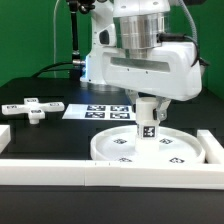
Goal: Assemble round table
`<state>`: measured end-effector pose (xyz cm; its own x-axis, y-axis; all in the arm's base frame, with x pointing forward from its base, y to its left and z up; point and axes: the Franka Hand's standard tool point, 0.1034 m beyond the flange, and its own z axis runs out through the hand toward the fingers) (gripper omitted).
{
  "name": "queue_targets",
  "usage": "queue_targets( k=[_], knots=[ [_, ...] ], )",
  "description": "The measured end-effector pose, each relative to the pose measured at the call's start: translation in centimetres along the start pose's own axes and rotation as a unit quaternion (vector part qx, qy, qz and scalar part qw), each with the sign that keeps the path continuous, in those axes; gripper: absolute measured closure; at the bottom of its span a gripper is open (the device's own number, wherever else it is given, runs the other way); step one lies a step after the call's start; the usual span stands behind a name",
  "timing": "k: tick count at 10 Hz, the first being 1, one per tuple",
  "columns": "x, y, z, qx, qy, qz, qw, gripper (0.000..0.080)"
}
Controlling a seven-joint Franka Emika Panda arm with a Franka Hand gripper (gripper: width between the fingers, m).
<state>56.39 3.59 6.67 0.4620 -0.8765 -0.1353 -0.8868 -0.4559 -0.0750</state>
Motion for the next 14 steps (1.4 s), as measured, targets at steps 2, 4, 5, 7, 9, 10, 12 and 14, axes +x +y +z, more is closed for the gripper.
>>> queue_targets(
  k=[2,4,5,7,9,10,12,14],
  knots=[
    [-0.08,-0.04,0.04,0.016,-0.008,0.112,0.994,0.0390],
    [-0.25,-0.10,0.08,0.023,-0.014,0.180,0.983,0.0390],
    [-0.26,-0.13,0.08,0.023,-0.015,0.209,0.977,0.0390],
    [-0.22,-0.22,0.04,0.026,-0.018,0.245,0.969,0.0390],
    [-0.04,-0.35,-0.16,0.034,-0.025,0.334,0.942,0.0390],
    [0.00,-0.36,-0.20,0.041,-0.026,0.373,0.926,0.0390],
    [-0.08,-0.46,-0.21,0.056,-0.028,0.447,0.892,0.0390],
    [-0.05,-0.48,-0.21,0.059,-0.027,0.471,0.880,0.0390]
  ],
)
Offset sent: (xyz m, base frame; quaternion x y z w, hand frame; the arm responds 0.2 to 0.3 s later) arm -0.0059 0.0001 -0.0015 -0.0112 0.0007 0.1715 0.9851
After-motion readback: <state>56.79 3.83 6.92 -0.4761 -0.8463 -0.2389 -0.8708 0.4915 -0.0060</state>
